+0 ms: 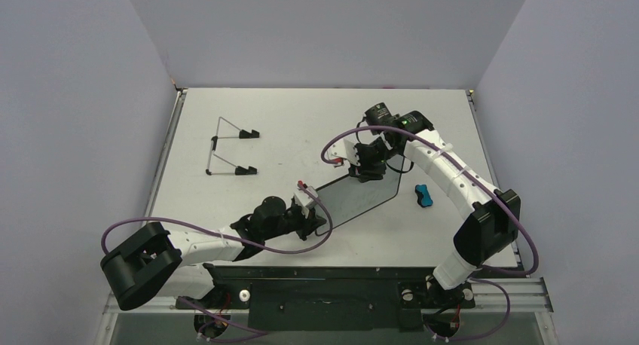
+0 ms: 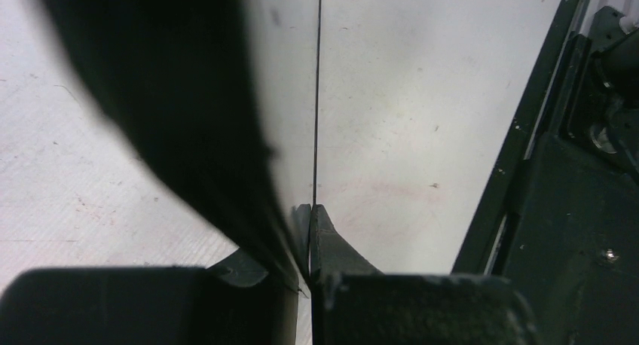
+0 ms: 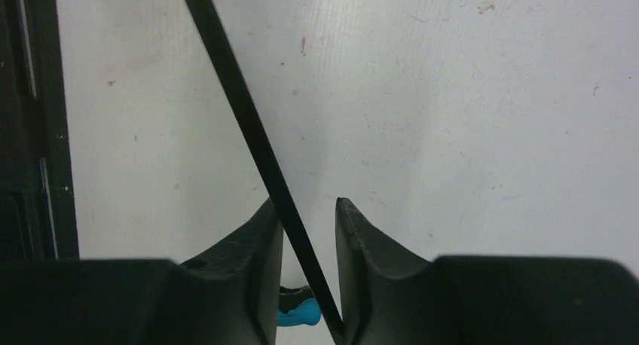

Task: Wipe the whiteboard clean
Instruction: Erase the whiteboard at the center of the board.

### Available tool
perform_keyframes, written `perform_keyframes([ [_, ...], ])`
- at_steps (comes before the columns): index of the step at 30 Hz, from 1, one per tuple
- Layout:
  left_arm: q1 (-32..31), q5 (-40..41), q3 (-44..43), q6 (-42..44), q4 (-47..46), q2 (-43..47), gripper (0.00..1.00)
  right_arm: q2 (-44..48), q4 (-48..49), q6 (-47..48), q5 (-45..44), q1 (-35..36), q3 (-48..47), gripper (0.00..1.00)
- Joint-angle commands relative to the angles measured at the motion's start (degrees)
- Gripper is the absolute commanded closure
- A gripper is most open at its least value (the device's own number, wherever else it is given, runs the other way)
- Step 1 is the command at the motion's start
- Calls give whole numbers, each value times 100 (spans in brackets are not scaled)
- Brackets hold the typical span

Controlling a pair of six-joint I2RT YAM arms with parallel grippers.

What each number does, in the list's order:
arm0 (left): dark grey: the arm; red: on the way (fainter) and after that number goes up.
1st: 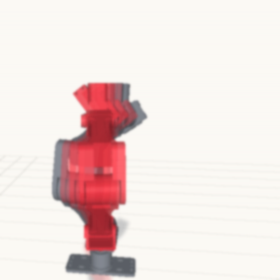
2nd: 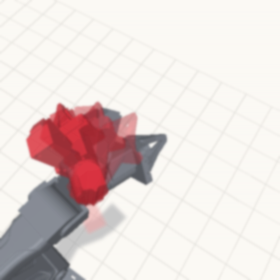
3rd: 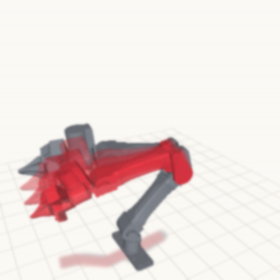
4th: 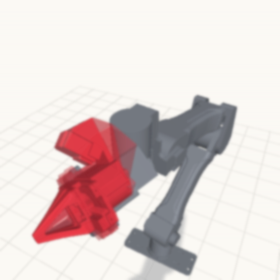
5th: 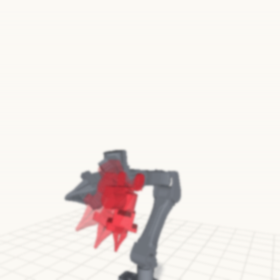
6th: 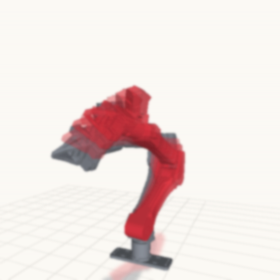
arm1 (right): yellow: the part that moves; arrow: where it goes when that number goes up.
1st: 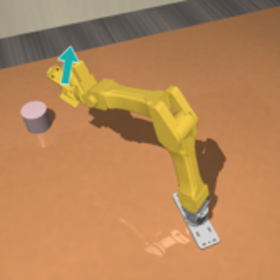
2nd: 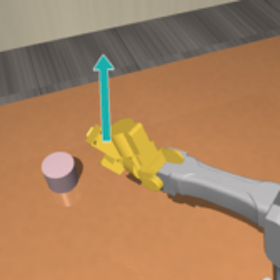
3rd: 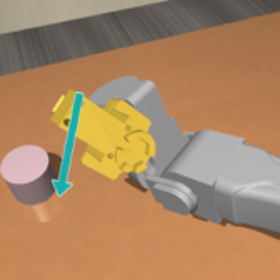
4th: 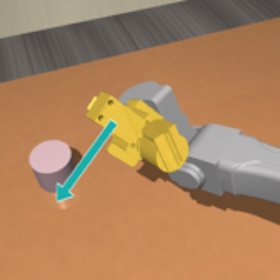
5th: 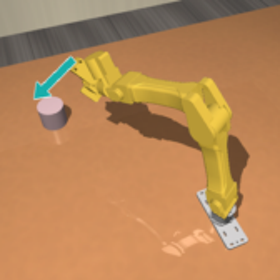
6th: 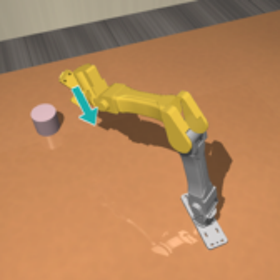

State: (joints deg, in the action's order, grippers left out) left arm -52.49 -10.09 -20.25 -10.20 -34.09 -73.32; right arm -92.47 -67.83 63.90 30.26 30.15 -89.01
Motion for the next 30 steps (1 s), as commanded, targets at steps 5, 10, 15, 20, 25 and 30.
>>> perform_keyframes([
  [5,80,-210,137,-264,-1145,215,86,56,-242,131,-160,43,-75,100],
  [10,321,-622,828,-218,-2600,478,75,47,-335,166,-78,41,-54,100],
  [15,580,-1051,893,51,-3220,514,67,-16,-442,220,44,43,-85,100],
  [20,660,-1603,655,1,-3723,312,61,-58,-477,211,72,43,-99,100],
  [25,679,-2012,269,43,-3586,-3,61,-70,-511,220,97,51,-113,100],
  [30,769,-2252,161,-73,-3973,-584,68,-86,-546,245,174,52,-140,100],
])
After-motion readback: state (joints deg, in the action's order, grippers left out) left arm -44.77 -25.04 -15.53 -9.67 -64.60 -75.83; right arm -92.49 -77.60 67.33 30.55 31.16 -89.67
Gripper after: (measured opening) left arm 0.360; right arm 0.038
